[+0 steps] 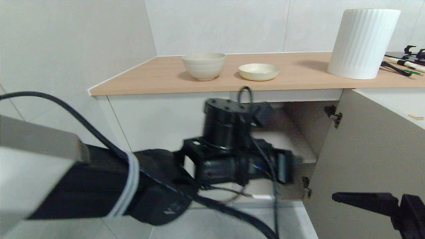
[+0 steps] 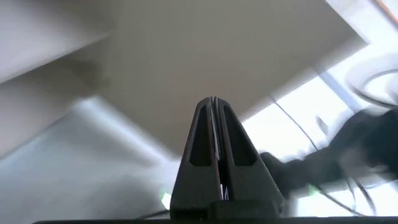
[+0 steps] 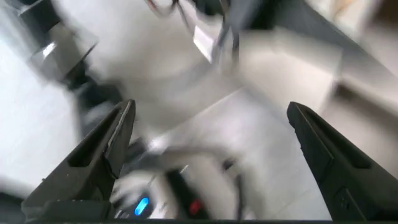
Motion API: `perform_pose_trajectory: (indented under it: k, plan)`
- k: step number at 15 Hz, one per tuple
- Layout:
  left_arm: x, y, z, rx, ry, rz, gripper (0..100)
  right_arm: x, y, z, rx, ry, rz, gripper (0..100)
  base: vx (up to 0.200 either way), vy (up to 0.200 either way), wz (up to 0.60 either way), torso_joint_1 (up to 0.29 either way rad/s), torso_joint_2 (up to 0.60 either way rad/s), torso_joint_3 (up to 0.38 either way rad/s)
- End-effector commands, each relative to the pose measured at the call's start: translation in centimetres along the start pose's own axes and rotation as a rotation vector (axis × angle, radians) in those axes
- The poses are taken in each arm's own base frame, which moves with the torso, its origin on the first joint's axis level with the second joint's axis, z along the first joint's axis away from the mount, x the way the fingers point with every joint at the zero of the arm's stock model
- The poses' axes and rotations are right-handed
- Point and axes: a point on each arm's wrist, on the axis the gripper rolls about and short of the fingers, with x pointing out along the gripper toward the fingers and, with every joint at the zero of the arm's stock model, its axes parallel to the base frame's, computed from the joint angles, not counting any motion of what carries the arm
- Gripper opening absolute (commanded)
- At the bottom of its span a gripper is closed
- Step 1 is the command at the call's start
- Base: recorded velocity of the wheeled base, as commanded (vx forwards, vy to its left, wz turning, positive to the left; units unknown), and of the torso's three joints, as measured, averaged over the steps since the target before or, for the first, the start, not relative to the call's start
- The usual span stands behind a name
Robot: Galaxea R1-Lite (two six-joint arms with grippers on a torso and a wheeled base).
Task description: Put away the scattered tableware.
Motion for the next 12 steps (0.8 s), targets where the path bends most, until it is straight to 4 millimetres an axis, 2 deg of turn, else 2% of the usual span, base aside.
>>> perform_pose_trajectory:
  k: [1, 2, 3, 5, 8, 12]
  plan:
    - [-9.2, 2.5, 2.6, -0.007, -0.135, 0.158, 0, 5.6, -2.8, 2.0, 0.030, 0.063, -0.181, 100, 0.000, 0.000, 0.00, 0.000, 0.00, 0.000]
    - [-12.2, 3.5, 2.8, 0.002, -0.176, 0.222, 0, 7.7, -4.1, 2.6, 0.038, 0.078, -0.238, 100, 0.000, 0.000, 0.00, 0.000, 0.00, 0.000]
    - [-14.4, 4.1, 2.5, 0.001, -0.198, 0.272, 0, 9.0, -4.7, 2.9, 0.043, 0.084, -0.264, 100, 0.000, 0.000, 0.00, 0.000, 0.00, 0.000]
    - [-17.5, 5.2, 1.5, 0.016, -0.218, 0.364, 0, 10.4, -5.6, 4.3, 0.038, 0.051, -0.311, 100, 0.000, 0.000, 0.00, 0.000, 0.00, 0.000]
    - [-19.1, 7.0, 1.1, 0.066, -0.210, 0.450, 0, 11.0, -7.2, 5.9, 0.040, 0.002, -0.387, 100, 0.000, 0.000, 0.00, 0.000, 0.00, 0.000]
    - [-19.1, 6.9, 1.0, 0.100, -0.203, 0.457, 0, 11.7, -7.8, 5.9, 0.044, 0.022, -0.498, 100, 0.000, 0.000, 0.00, 0.000, 0.00, 0.000]
